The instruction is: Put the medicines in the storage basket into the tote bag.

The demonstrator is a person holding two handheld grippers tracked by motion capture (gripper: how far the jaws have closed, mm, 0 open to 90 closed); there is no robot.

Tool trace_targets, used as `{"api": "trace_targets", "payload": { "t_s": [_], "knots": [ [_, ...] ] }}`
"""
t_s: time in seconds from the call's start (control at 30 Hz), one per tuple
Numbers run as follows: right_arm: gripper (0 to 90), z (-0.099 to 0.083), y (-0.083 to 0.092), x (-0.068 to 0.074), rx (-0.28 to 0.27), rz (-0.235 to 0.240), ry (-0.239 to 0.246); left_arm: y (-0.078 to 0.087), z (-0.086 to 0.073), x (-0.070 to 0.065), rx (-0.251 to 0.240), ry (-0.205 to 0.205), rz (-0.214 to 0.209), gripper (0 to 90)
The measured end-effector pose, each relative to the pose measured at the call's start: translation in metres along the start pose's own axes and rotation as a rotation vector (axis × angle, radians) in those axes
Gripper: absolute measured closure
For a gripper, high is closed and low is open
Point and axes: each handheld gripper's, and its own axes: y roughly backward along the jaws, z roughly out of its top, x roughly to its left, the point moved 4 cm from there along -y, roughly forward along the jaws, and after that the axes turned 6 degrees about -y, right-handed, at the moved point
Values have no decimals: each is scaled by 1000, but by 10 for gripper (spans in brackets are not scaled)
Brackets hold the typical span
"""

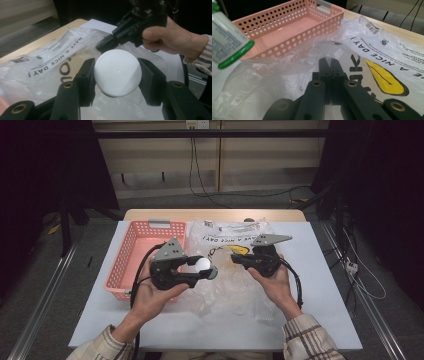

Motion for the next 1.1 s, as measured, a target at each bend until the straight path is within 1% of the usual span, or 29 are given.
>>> {"api": "trace_targets", "payload": {
  "t_s": [0.1,0.17,0.3,0.37,0.43,0.5,0.57,0.6,0.63,0.67,0.7,0.8,0.87,0.93,1.03,1.07,1.1],
  "knots": [
    [900,-1,-1,-1,6,-5,0,-13,-4,-6,23,2,-18,511],
    [900,-1,-1,0,8,-4,-3,-18,-4,-8,39,-1,-32,510],
    [900,-1,-1,1,4,2,1,-25,0,-11,41,-8,-35,510],
    [900,-1,-2,1,6,4,-3,-31,0,-12,48,-8,-39,510],
    [900,-2,-4,0,11,9,-7,-40,-1,-14,48,-2,-49,510],
    [900,-3,-5,-1,11,8,-12,-51,-5,-18,69,-1,-57,511],
    [900,-5,-6,-3,18,5,-19,-63,-9,-19,90,-3,-75,510],
    [900,-5,-6,-3,18,5,-19,-67,-11,-19,103,-9,-77,510],
    [900,-5,-6,-4,16,5,-20,-71,-12,-20,106,-6,-69,510],
    [900,-5,-5,-3,10,6,-19,-74,-14,-19,119,-8,-75,510],
    [900,-5,-5,-3,10,6,-19,-78,-16,-19,123,0,-81,510],
    [900,-4,-4,-2,8,9,-18,-88,-22,-15,146,16,-59,510],
    [900,-5,-4,-2,10,8,-18,-94,-26,-13,154,26,-60,510],
    [900,-5,-4,-3,13,10,-18,-100,-29,-12,176,22,-45,510],
    [900,-6,-5,-3,16,11,-20,-109,-32,-9,188,22,-41,510],
    [900,-6,-5,-3,15,11,-22,-113,-33,-8,194,24,-31,510],
    [900,-7,-5,-3,17,10,-25,-115,-34,-7,200,16,-26,510]
  ]
}}
